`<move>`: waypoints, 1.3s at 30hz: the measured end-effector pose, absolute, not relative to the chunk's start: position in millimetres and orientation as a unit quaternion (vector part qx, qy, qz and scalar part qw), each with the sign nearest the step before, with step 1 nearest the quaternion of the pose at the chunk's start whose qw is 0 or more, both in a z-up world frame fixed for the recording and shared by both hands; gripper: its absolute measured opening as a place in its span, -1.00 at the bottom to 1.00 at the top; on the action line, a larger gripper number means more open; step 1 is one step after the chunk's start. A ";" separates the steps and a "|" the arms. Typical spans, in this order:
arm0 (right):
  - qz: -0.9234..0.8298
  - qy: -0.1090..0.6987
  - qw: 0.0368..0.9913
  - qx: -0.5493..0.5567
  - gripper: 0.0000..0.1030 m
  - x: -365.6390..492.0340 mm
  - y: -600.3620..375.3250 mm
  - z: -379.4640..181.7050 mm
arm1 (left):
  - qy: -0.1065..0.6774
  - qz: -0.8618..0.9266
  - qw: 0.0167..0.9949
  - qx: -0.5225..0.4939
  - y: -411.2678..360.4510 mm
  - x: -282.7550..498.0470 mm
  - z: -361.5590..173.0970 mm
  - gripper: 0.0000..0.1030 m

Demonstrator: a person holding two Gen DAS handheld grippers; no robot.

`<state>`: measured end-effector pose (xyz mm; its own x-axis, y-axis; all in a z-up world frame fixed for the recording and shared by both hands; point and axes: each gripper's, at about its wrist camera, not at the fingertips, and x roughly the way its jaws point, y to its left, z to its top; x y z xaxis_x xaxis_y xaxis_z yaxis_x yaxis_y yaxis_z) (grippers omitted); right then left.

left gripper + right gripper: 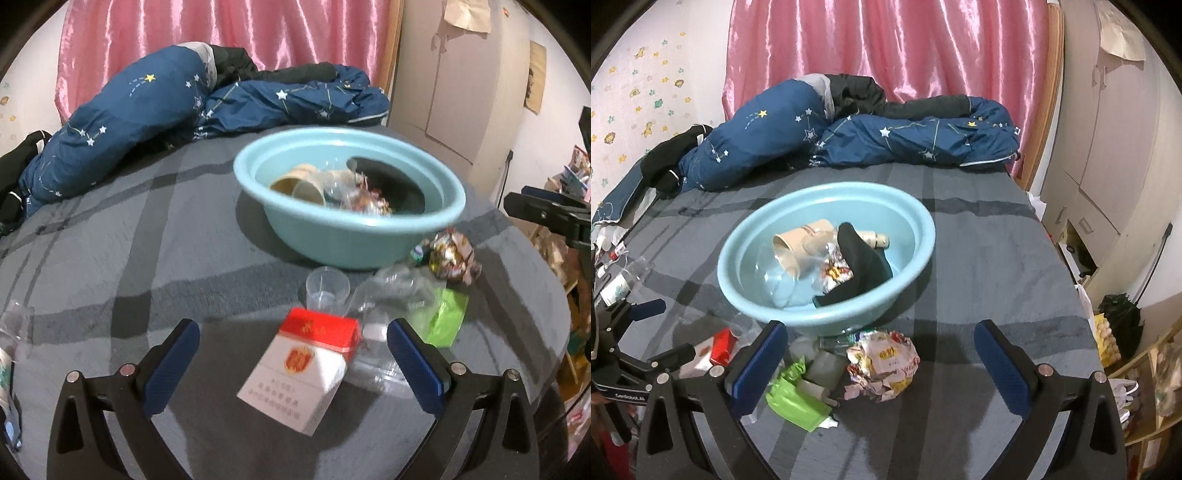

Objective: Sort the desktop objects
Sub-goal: 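Withdraw both grippers from the basin toward the remaining items, then grasp the crumpled snack wrapper with the right gripper while the left gripper grasps the red-and-white cigarette pack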

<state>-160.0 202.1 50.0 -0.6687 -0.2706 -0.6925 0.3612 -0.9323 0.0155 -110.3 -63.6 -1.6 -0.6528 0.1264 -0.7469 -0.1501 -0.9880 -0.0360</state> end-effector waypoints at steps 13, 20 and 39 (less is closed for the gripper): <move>-0.900 0.072 0.177 0.393 1.00 -167.4 199.1 0.0 | 0.014 0.897 0.101 -0.430 -64.6 -104.9 -43.0 1.00; -0.891 0.066 0.175 0.414 1.00 -176.9 198.7 -21.6 | 0.005 0.890 0.112 -0.442 -72.5 -111.5 -55.5 1.00; -0.876 0.055 0.172 0.447 1.00 -202.0 195.4 -53.4 | -0.014 0.884 0.147 -0.444 -81.1 -117.8 -70.5 1.00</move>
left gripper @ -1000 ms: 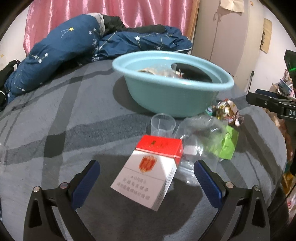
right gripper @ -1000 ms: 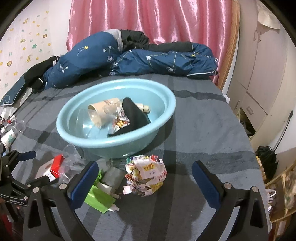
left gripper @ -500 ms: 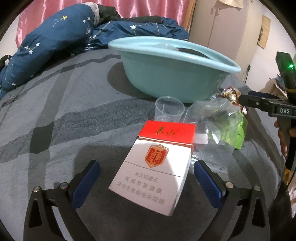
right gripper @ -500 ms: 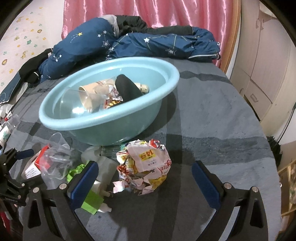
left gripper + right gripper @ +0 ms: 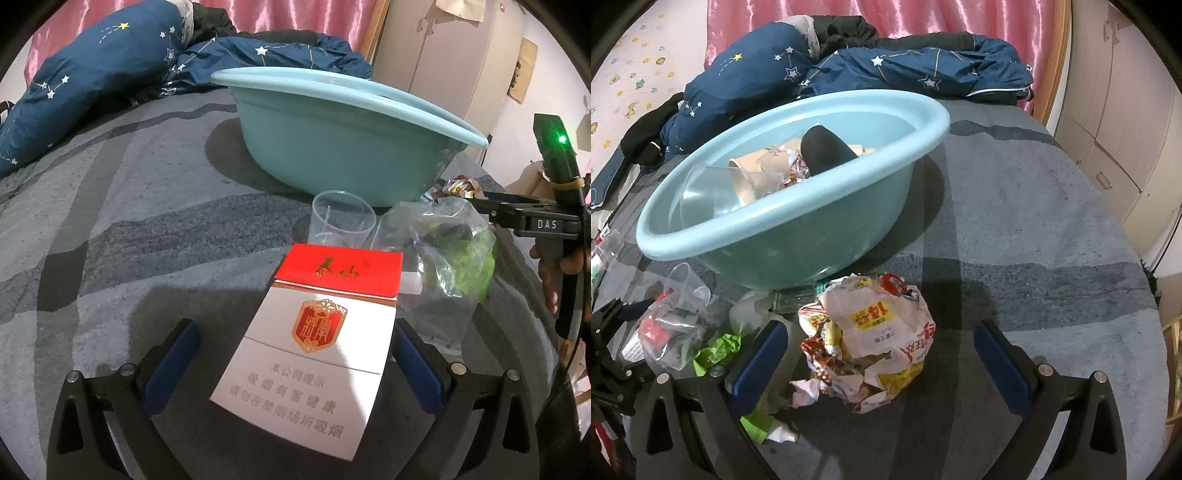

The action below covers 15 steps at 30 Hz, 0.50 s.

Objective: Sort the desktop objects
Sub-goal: 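Grasp the crumpled snack wrapper with the right gripper while the left gripper grasps the red-and-white cigarette pack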

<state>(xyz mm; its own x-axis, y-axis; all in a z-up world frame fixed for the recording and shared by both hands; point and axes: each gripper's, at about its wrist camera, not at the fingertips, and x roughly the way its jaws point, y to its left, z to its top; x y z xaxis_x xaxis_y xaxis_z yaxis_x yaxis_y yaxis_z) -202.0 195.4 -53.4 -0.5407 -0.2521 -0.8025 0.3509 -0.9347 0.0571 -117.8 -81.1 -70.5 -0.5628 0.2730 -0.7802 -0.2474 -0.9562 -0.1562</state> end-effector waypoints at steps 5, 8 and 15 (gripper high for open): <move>-0.873 0.055 0.169 0.454 1.00 -206.3 195.5 -56.6 | -0.019 0.882 0.153 -0.445 -83.0 -116.3 -70.7 1.00; -0.874 0.053 0.165 0.455 1.00 -207.8 196.0 -57.8 | -0.018 0.883 0.157 -0.443 -83.1 -114.0 -69.3 1.00; -0.871 0.050 0.167 0.460 0.82 -213.5 195.7 -61.3 | -0.022 0.883 0.156 -0.442 -85.2 -108.6 -66.2 0.97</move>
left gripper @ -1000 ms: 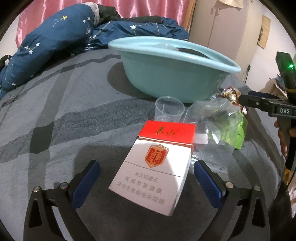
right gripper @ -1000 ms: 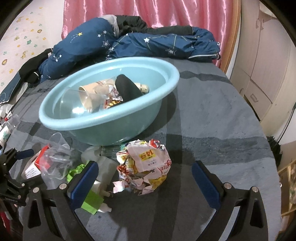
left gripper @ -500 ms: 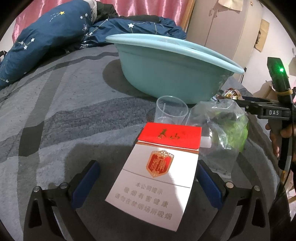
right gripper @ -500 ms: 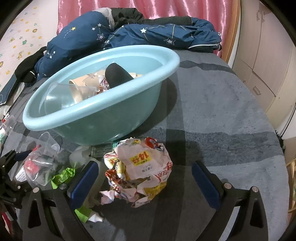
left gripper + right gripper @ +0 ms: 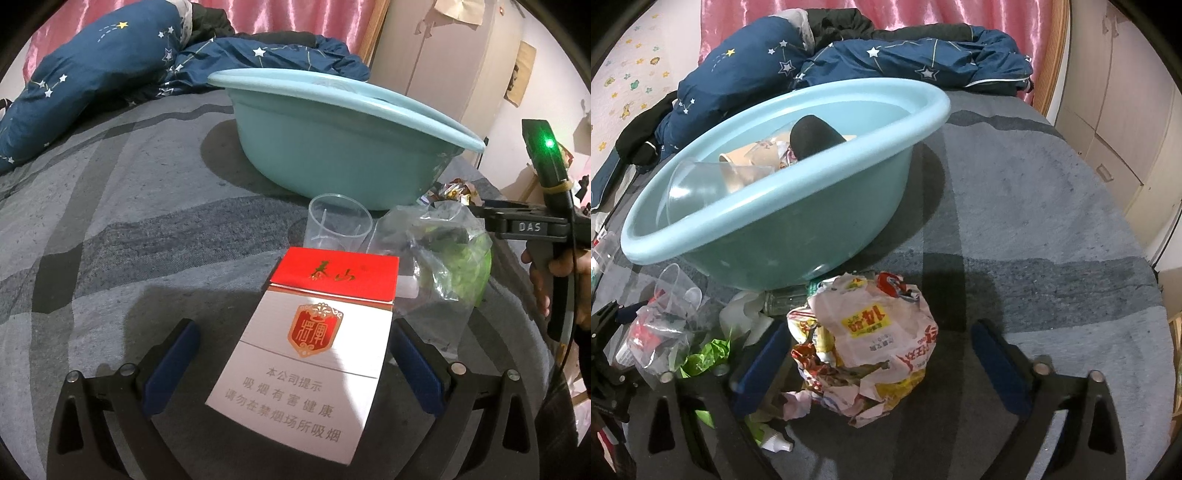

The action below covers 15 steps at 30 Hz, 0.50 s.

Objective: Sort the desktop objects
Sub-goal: 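Grasp the crumpled snack wrapper with the right gripper while the left gripper grasps the red-and-white cigarette pack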

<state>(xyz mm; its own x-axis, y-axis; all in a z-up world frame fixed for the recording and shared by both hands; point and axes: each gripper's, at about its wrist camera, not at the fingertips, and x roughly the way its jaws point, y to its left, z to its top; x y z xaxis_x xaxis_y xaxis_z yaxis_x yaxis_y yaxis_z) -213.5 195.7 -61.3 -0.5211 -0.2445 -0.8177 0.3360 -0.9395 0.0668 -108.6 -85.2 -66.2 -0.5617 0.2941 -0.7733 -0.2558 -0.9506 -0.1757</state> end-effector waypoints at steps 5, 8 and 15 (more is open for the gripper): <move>-0.867 0.053 0.175 0.463 0.24 -209.9 192.5 -60.3 | -0.032 0.878 0.184 -0.441 -85.2 -100.9 -58.5 0.34; -0.868 0.057 0.176 0.460 0.17 -205.1 192.9 -55.7 | -0.027 0.881 0.189 -0.432 -83.1 -92.9 -52.0 0.29; -0.870 0.058 0.176 0.456 0.17 -192.8 196.8 -46.4 | -0.023 0.888 0.186 -0.421 -85.7 -82.7 -39.0 0.27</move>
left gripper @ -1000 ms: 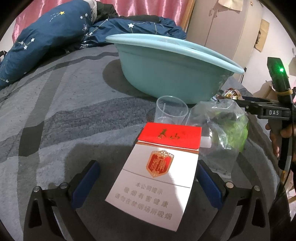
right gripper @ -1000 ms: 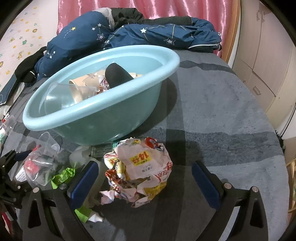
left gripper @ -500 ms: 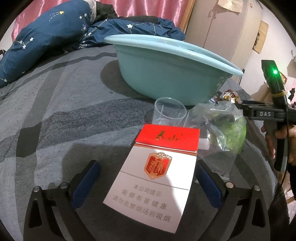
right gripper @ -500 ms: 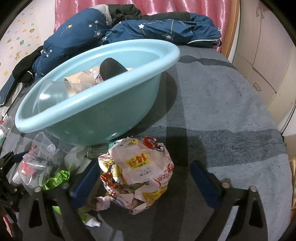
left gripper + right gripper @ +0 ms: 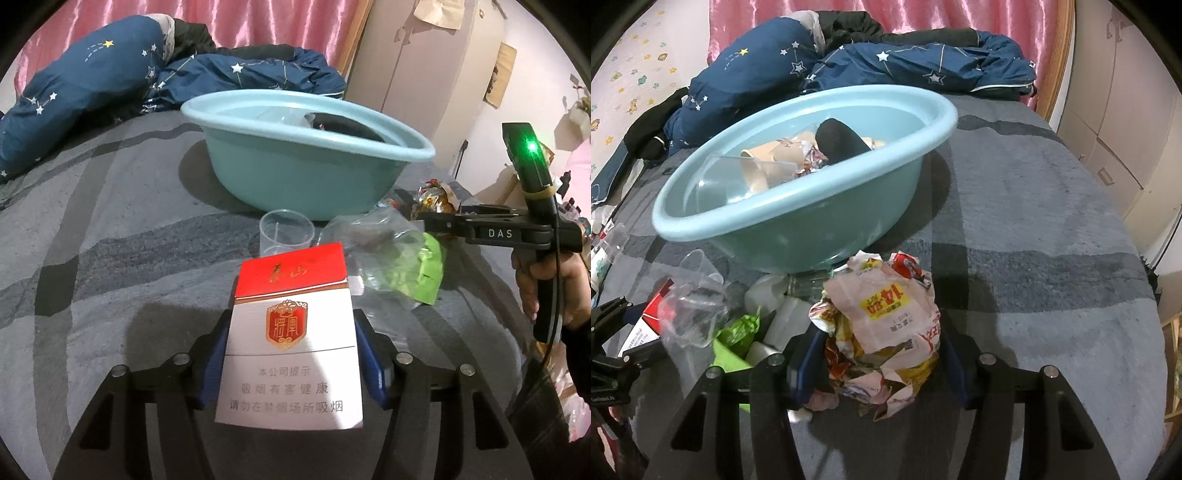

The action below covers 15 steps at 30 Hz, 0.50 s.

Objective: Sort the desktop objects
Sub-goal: 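Grasp the crumpled snack wrapper with the right gripper while the left gripper grasps the red-and-white cigarette pack, then lift the wrapper with the right gripper while the left gripper carries the cigarette pack toward the basin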

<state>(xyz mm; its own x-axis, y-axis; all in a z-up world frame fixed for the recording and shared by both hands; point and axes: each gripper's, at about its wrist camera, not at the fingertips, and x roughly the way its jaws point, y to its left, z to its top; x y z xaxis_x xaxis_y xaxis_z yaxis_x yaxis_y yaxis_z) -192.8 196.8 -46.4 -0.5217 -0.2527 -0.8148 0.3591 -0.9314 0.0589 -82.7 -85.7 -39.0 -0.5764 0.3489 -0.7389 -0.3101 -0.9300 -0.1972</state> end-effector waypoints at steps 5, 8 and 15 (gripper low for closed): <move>-0.875 0.060 0.176 0.447 0.17 -174.6 198.0 -30.0 | -0.024 0.892 0.178 -0.414 -90.2 -90.1 -36.2 0.27; -0.877 0.058 0.177 0.442 0.17 -162.5 199.9 -24.1 | -0.024 0.894 0.178 -0.410 -85.0 -88.2 -25.2 0.27; -0.883 0.054 0.179 0.431 0.17 -140.6 208.2 -13.0 | -0.021 0.901 0.178 -0.396 -61.2 -75.0 -19.2 0.27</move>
